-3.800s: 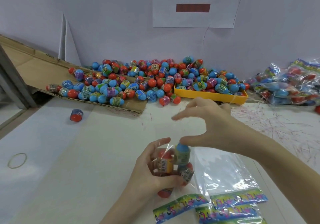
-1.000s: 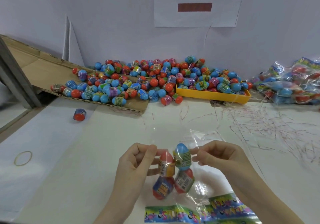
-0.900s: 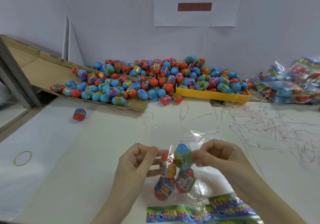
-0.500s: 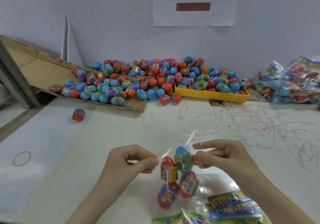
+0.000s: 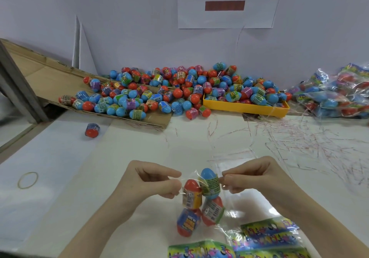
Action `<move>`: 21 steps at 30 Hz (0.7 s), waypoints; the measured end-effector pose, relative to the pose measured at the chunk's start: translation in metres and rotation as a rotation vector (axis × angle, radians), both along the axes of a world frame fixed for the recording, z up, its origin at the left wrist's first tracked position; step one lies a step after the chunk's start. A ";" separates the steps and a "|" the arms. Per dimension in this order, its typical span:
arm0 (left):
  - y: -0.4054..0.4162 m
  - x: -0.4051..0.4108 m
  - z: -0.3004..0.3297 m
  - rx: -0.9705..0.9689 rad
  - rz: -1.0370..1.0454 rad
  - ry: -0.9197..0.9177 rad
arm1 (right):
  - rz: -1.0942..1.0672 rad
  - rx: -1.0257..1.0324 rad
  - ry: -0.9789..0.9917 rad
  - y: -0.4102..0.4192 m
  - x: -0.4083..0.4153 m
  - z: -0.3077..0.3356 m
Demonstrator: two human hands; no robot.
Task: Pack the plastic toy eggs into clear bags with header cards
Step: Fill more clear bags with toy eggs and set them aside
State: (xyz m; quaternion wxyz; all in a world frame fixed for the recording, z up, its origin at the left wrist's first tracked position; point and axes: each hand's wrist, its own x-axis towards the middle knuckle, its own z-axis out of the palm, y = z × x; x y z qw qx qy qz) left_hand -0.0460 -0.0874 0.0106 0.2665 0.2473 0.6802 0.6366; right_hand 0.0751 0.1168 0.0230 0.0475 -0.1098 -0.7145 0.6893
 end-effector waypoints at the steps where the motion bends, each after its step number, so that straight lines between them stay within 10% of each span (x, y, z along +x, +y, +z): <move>1: 0.000 -0.001 -0.001 0.015 -0.003 -0.026 | -0.003 -0.006 0.007 0.000 -0.001 0.000; 21: 0.006 -0.009 -0.014 0.078 -0.053 -0.244 | 0.041 -0.081 0.079 0.003 -0.010 -0.012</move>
